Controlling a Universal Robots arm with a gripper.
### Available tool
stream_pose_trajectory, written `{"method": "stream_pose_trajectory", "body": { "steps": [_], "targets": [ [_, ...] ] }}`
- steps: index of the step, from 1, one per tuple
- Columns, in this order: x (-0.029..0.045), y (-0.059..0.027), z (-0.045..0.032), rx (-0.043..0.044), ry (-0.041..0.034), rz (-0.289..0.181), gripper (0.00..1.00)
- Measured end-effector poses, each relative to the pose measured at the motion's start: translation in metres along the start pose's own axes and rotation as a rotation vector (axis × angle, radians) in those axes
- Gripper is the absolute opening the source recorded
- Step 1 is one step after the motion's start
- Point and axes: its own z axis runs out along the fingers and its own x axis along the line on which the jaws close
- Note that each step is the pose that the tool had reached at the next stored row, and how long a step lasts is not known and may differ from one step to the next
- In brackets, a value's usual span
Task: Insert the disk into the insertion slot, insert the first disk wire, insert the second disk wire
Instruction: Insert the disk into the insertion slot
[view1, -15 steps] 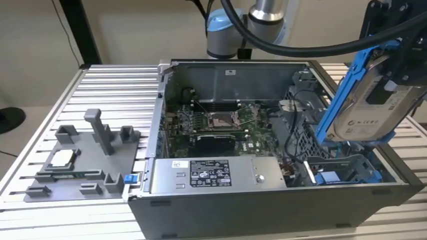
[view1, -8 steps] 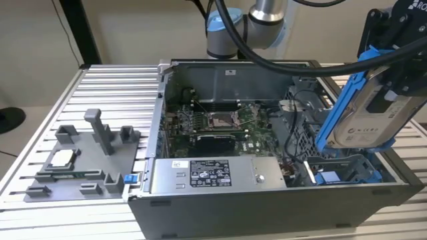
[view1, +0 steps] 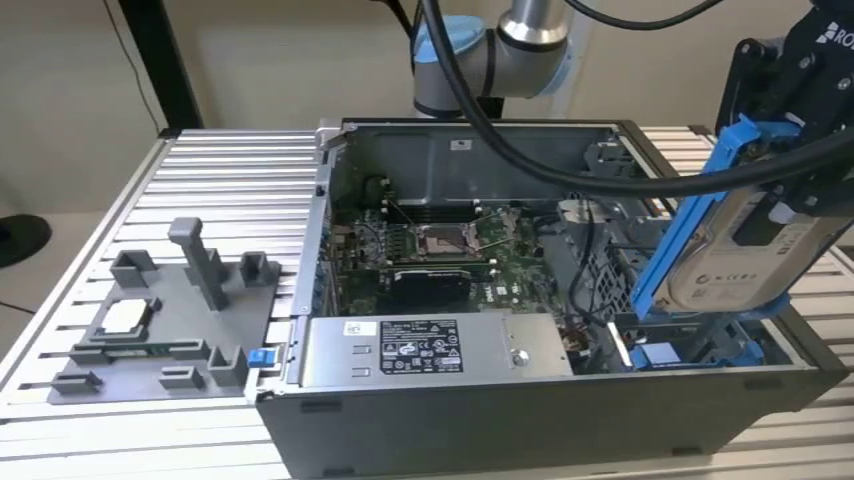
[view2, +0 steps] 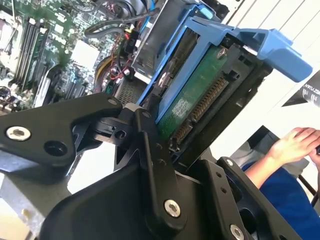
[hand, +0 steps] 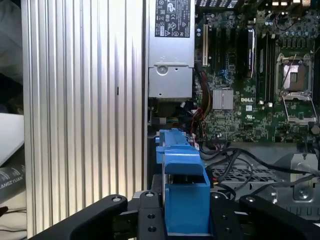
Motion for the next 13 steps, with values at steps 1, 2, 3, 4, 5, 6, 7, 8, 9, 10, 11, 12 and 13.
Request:
{"method": "stream_pose_trajectory", "body": {
  "steps": [1,2,3,4,5,6,7,8,9,10,11,12,13],
  "targets": [
    [0.0008,-0.0001,0.0011,0.0,0.0,0.0,0.0],
    [0.0016,-0.0002,0.0021,0.0,0.0002,0.0,0.0],
    [0.0025,-0.0003,0.0033,0.0,0.0,0.0,0.0],
    [0.0033,-0.0003,0.0043,0.0,-0.0001,0.0,0.0],
    [0.0041,-0.0004,0.0053,0.0,-0.0001,0.0,0.0],
    [0.0048,-0.0005,0.0061,0.0,-0.0002,0.0,0.0],
    [0.0053,-0.0005,0.0067,0.0,-0.0003,0.0,0.0],
    [0.0055,-0.0005,0.0069,0.0,-0.0004,0.0,0.0],
    [0.0056,-0.0005,0.0068,0.0,-0.0001,0.0,0.0],
    [0.0056,-0.0005,0.0068,0.0,0.0,0.0,0.0],
    [0.0056,-0.0005,0.0068,0.0,0.0,0.0,0.0],
    [0.0056,-0.0005,0.0068,0.0,0.0,0.0,0.0],
    [0.0057,-0.0005,0.0069,0.0,-0.0001,0.0,0.0]
  ]
}}
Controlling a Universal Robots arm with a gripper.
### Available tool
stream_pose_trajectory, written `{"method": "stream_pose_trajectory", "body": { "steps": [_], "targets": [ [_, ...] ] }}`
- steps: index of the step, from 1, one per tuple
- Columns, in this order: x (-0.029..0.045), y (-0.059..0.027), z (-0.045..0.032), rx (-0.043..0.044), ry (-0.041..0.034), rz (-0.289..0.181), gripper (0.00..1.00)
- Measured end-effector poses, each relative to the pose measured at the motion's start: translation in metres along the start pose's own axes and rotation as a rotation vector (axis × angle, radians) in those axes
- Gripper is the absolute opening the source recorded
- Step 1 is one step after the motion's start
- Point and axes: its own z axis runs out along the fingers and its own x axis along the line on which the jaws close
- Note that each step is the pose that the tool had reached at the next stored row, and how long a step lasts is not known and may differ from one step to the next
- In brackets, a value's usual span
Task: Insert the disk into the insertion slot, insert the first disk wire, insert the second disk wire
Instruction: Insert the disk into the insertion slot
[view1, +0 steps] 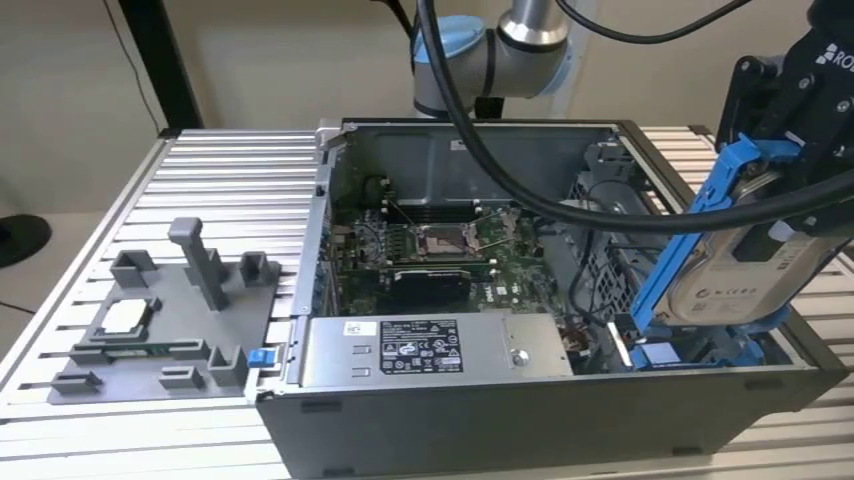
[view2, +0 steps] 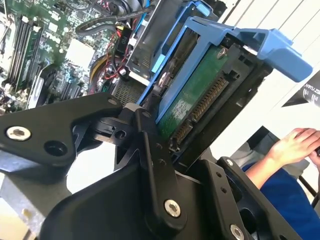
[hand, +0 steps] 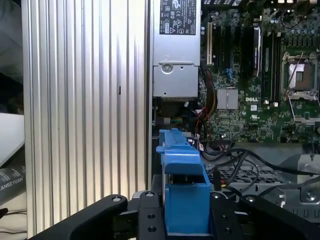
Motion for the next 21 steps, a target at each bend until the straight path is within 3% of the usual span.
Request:
{"method": "stream_pose_trajectory", "body": {
  "steps": [8,13,21],
  "targets": [
    [0.0,-0.0002,0.0036,-0.0005,-0.0007,0.013,0.0],
    [-0.0001,-0.0007,0.0064,-0.0009,-0.0204,0.021,0.0],
    [-0.0014,-0.0087,0.0111,-0.0011,-0.0273,0.034,0.0]
  ]
}}
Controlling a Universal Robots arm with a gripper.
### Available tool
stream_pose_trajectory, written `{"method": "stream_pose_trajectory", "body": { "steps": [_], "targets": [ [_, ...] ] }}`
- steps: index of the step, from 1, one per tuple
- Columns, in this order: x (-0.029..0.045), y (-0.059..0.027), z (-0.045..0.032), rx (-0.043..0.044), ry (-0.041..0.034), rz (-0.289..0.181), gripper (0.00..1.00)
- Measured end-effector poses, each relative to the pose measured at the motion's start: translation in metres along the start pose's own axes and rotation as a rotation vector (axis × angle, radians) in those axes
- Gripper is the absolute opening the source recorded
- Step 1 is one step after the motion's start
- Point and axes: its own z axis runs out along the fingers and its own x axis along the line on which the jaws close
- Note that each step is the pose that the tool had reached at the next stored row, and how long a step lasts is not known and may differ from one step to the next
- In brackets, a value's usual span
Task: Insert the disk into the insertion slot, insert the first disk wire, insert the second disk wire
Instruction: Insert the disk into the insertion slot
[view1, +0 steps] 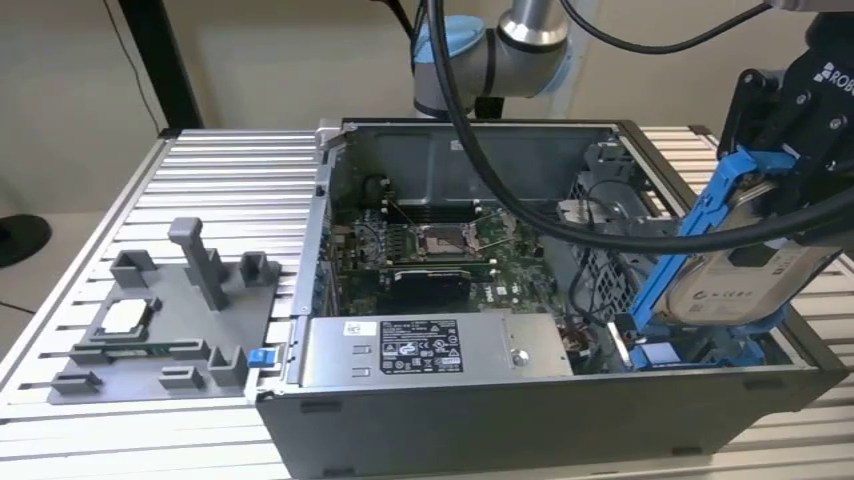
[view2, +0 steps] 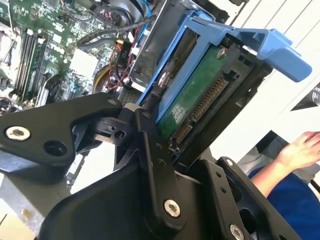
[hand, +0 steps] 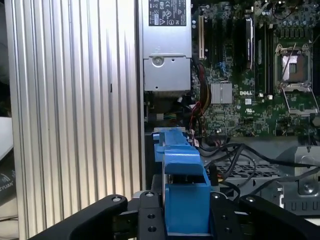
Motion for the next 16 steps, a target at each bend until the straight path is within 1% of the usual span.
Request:
{"method": "stream_pose_trajectory", "body": {
  "steps": [7,10,12,16],
  "targets": [
    [-0.0073,-0.0003,0.0069,0.0,-0.004,0.004,0.0],
    [-0.0092,-0.0014,0.0099,0.0008,-0.0049,0.004,0.0],
    [-0.0104,-0.0018,0.0116,0.0037,-0.0051,0.004,0.0],
    [-0.0113,-0.0023,0.0154,0.013,-0.0057,0.002,0.0]
  ]
}}
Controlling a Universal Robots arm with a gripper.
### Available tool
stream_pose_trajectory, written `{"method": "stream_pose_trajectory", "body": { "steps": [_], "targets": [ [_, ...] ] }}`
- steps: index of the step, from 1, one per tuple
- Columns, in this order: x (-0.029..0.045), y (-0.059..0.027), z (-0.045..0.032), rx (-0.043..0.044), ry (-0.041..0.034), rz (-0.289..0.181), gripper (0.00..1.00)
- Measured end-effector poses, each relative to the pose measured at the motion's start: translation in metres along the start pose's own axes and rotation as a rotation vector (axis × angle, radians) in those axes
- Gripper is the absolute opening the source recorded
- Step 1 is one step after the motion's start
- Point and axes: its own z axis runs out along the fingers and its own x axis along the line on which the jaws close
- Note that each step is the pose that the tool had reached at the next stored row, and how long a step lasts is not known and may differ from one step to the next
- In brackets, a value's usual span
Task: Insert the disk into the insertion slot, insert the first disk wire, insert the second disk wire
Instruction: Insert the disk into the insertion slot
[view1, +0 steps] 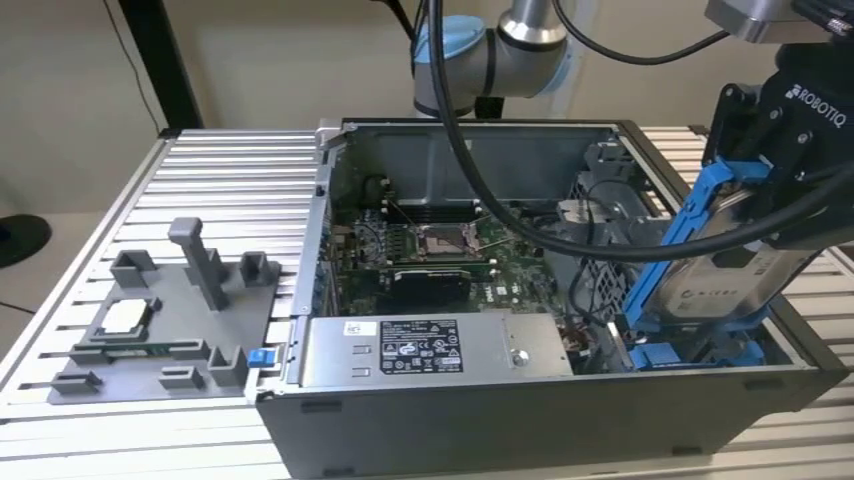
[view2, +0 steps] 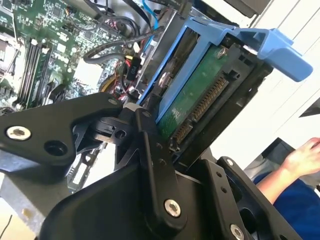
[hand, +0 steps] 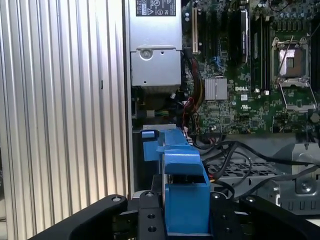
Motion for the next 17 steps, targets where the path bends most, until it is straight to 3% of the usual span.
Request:
{"method": "stream_pose_trajectory", "body": {
  "steps": [17],
  "targets": [
    [-0.0009,-0.0021,0.0148,0.0039,0.0008,-0.033,0.0]
  ]
}}
